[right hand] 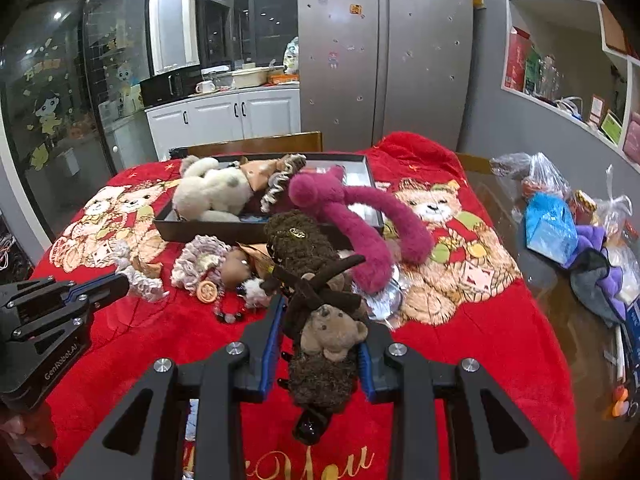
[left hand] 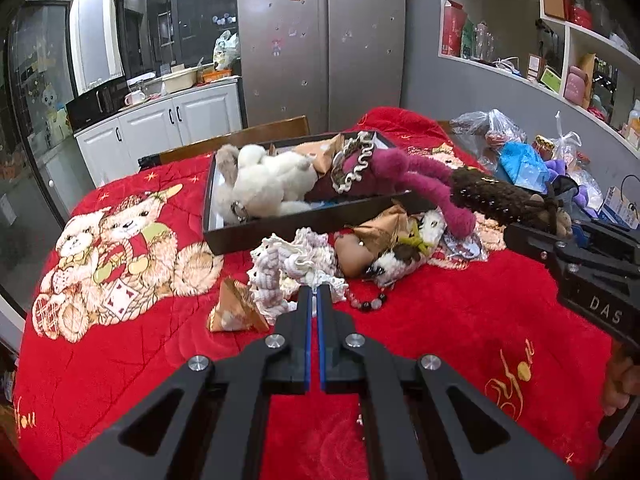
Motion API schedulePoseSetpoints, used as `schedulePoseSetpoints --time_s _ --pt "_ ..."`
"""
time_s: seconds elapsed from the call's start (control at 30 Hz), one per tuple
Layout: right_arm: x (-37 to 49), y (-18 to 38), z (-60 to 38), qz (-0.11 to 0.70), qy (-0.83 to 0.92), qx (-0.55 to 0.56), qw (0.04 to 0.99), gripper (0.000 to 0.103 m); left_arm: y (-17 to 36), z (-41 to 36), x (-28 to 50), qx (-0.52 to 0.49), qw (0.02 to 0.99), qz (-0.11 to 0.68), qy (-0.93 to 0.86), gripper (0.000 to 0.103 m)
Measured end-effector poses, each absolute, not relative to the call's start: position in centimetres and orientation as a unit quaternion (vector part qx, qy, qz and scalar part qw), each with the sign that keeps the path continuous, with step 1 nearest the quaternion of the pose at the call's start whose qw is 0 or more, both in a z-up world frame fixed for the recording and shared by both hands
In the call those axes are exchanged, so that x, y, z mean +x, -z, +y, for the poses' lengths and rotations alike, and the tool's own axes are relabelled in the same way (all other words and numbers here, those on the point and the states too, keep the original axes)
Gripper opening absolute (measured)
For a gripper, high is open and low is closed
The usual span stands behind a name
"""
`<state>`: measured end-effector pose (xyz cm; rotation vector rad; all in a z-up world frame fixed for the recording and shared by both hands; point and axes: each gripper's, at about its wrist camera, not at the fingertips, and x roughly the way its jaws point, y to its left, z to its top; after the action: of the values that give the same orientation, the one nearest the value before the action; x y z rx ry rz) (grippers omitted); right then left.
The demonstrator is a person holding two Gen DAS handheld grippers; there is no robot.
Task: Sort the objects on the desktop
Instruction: 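Lift and carry the crochet bear strip and white scrunchie toward the box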
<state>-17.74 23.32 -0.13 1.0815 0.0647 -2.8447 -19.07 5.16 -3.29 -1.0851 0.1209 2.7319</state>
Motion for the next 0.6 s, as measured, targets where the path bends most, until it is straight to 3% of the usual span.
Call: schedulePoseSetpoints --time_s 0.6 --pt "-21.2 -2.7 21.8 0.020 0.935 0.345 0.084 0.032 0.8 4.4 -23.2 -0.361 0.084 0.023 -0.929 0.002"
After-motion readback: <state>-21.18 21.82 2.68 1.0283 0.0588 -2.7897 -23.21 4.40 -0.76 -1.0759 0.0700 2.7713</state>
